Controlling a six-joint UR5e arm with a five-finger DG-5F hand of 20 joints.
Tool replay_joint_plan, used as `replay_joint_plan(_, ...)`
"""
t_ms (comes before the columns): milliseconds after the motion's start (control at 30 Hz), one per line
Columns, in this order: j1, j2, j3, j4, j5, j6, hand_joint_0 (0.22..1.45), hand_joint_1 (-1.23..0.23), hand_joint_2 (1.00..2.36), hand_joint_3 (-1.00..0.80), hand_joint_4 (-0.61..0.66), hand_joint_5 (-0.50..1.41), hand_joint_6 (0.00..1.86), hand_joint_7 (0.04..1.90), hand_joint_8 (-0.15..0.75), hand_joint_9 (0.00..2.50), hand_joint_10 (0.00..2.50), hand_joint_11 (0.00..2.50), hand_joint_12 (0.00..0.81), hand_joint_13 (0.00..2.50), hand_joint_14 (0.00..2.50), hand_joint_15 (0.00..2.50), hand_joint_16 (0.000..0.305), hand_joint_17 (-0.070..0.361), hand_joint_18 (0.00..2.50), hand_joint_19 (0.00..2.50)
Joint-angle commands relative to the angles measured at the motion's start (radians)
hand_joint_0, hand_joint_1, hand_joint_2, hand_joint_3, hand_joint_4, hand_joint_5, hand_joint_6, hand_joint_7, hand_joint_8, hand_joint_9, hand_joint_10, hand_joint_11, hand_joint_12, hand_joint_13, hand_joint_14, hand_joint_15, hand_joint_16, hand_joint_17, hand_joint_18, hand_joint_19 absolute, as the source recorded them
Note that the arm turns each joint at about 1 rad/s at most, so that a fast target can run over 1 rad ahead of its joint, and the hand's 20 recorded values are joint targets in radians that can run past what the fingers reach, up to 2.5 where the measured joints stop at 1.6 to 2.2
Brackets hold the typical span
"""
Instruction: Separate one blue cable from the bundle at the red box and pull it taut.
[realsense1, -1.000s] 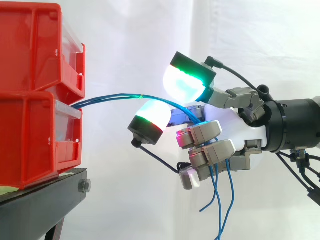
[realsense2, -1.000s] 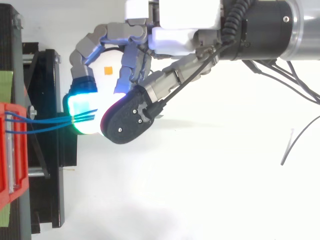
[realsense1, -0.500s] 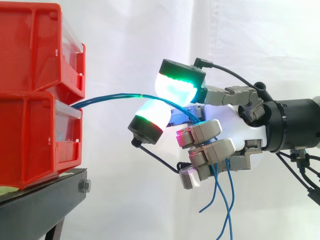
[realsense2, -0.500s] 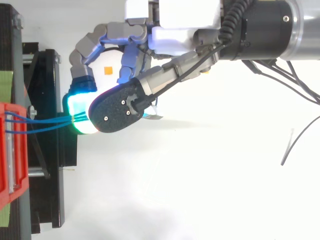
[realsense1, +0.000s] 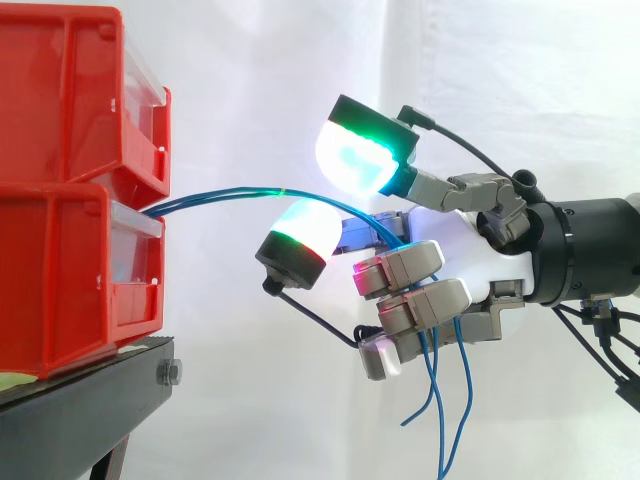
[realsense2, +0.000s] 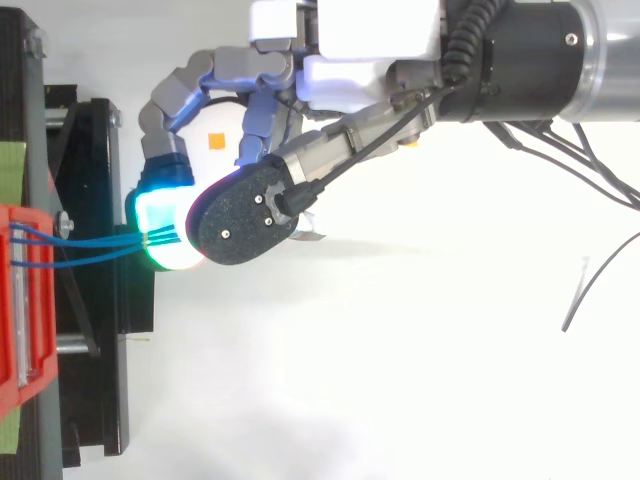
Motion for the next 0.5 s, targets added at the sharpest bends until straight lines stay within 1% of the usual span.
replay_joint_plan(0,0.000,0.000,0.001,0.000,0.000,0.000,0.49,-0.59,1.00,-0.50,0.08,-0.18,0.84,0.97,0.290,1.25,0.00,1.59,0.356,1.31,0.01,1.45,0.053,0.119,0.88,0.80)
replay_joint_plan(33,0.000,0.000,0.000,0.000,0.000,0.000,0.50,-0.64,1.00,-0.50,0.07,-0.18,0.83,0.98,0.282,1.25,0.00,1.59,0.345,1.30,0.01,1.45,0.051,0.116,0.87,0.80)
replay_joint_plan(100,0.000,0.000,0.000,0.000,0.000,0.000,0.53,-0.69,1.00,-0.50,0.05,-0.18,0.83,1.00,0.278,1.25,0.01,1.60,0.333,1.30,0.01,1.45,0.049,0.111,0.86,0.81)
replay_joint_plan(233,0.000,0.000,0.001,0.000,0.000,0.000,0.57,-0.76,1.01,-0.41,0.02,-0.18,0.83,1.05,0.259,1.25,0.01,1.62,0.322,1.29,0.01,1.47,0.047,0.107,0.85,0.82)
replay_joint_plan(333,0.000,0.000,0.000,0.000,-0.002,0.000,0.59,-0.77,1.01,-0.35,0.01,-0.17,0.83,1.05,0.265,1.25,0.01,1.62,0.317,1.28,0.02,1.47,0.046,0.104,0.84,0.83)
replay_joint_plan(367,0.000,0.000,0.000,0.000,-0.002,0.000,0.60,-0.78,1.01,-0.31,0.00,-0.17,0.84,1.05,0.253,1.25,0.01,1.61,0.317,1.29,0.01,1.46,0.046,0.103,0.83,0.83)
replay_joint_plan(467,0.000,0.001,0.000,0.000,-0.002,0.000,0.59,-0.77,1.02,-0.17,0.00,-0.17,0.85,1.07,0.267,1.26,0.01,1.61,0.322,1.30,0.01,1.46,0.047,0.105,0.85,0.82)
